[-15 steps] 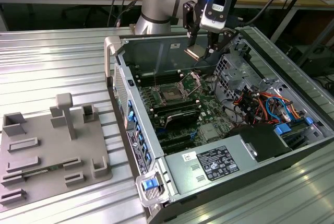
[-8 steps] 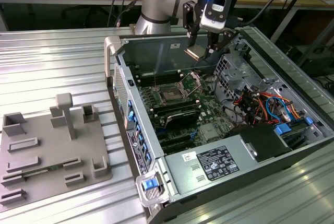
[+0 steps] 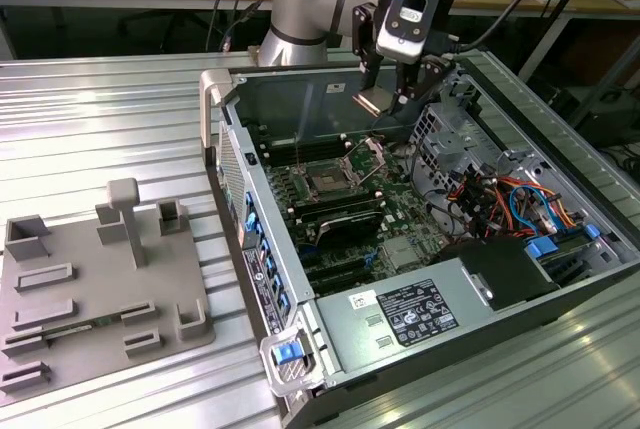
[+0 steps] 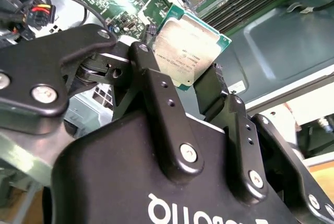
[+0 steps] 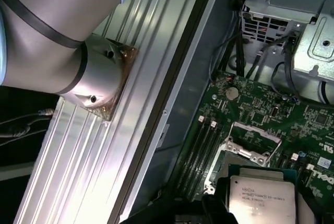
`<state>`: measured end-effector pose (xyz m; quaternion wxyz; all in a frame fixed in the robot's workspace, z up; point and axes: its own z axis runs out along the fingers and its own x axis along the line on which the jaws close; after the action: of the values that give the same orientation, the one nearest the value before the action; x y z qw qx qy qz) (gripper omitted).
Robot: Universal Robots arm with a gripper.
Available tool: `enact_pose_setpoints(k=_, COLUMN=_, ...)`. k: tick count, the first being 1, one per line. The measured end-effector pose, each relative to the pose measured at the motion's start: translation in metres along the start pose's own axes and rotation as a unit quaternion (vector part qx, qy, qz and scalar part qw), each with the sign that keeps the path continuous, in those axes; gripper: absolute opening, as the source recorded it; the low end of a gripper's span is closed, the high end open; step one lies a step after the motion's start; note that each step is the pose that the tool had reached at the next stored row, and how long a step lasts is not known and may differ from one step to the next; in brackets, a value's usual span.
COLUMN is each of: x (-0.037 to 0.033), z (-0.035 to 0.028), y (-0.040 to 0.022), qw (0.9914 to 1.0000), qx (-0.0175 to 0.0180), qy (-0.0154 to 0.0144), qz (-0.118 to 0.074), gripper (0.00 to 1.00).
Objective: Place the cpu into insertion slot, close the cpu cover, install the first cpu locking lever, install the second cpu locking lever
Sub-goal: 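Place the cpu into insertion slot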
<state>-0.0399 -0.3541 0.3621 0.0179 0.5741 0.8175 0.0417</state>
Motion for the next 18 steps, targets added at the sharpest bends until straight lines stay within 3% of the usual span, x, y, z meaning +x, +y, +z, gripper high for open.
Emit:
enact_pose_setpoints(k=4, x=0.0000, z=0.0012, y=-0.0001, qw=0.99948, qx=-0.0006, qy=-0.0029, qz=0.032, gripper=0.55)
enact_pose_setpoints(k=8, x=0.0000, z=0.0024, y=-0.0002, qw=0.99753, qx=-0.0012, qy=-0.0062, qz=0.070, gripper=0.55)
enact_pose_setpoints(k=16, x=0.0000, z=0.0030, y=-0.0002, qw=0.99737, qx=-0.0014, qy=-0.0064, qz=0.072, gripper=0.55)
enact_pose_setpoints(k=17, x=0.0000, z=0.0046, y=-0.0006, qw=0.99698, qx=-0.0014, qy=-0.0069, qz=0.077, gripper=0.55)
enact_pose_setpoints(k=18, x=0.0000, z=0.0069, y=-0.0008, qw=0.99590, qx=-0.0015, qy=-0.0080, qz=0.090, gripper=0.55)
